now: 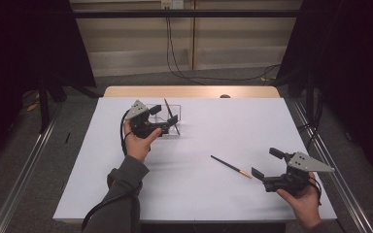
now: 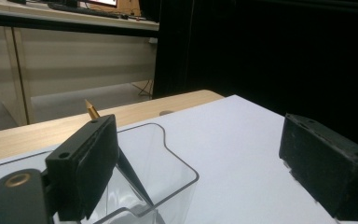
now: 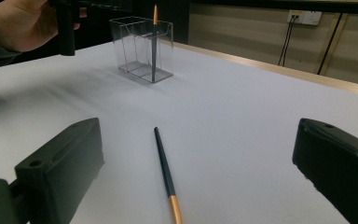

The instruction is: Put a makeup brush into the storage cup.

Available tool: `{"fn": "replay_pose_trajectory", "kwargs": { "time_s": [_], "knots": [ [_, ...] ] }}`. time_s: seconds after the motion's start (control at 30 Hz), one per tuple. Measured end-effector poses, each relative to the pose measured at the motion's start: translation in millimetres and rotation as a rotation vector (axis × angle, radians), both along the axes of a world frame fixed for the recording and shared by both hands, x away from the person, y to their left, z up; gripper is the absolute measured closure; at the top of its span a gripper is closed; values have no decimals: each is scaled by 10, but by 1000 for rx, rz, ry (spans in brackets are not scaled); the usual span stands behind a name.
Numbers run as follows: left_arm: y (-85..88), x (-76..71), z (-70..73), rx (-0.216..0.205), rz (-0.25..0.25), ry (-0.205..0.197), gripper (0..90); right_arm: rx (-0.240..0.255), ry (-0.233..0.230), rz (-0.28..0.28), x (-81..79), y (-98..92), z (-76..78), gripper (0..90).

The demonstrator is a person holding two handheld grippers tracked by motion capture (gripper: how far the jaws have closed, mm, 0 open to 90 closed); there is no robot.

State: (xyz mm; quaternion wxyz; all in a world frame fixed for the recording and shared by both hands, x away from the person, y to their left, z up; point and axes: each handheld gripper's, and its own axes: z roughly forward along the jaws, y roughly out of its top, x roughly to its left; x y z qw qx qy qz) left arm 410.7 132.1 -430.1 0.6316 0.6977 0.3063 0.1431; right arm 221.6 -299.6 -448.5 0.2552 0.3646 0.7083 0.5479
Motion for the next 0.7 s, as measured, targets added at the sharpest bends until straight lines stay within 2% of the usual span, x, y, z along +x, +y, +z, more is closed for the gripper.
{"fn": "replay_pose_trajectory", "kwargs": {
  "time_s": [0.03,0.1,0.2,0.33,0.37,0.4,0.43,0.47,0.6,0.7],
  "knots": [
    [0,-6,-2,-6,14,3,104,-1,-1,1,1,0,-1,12],
    [22,-13,-5,1,11,-4,86,-6,-2,-2,3,0,-2,12],
    [37,-26,-13,-17,21,-9,68,-9,1,-2,3,2,-4,12],
    [77,-44,-17,-17,-9,-13,48,-6,4,-3,5,13,-7,12],
    [96,-45,-14,5,-15,-19,37,-9,3,-1,5,12,-8,12],
    [93,-58,-17,-1,2,-23,36,-12,2,1,6,10,-9,12],
    [101,-63,-16,-1,-18,-23,35,-15,2,0,7,10,-9,12],
    [104,-69,-18,-5,-1,-28,34,-17,2,0,6,12,-9,12],
    [136,-97,-11,-32,-16,-27,27,-19,0,1,8,14,-10,12],
    [158,-115,12,-23,-27,-42,27,-18,1,0,10,16,-11,12]
  ]
}}
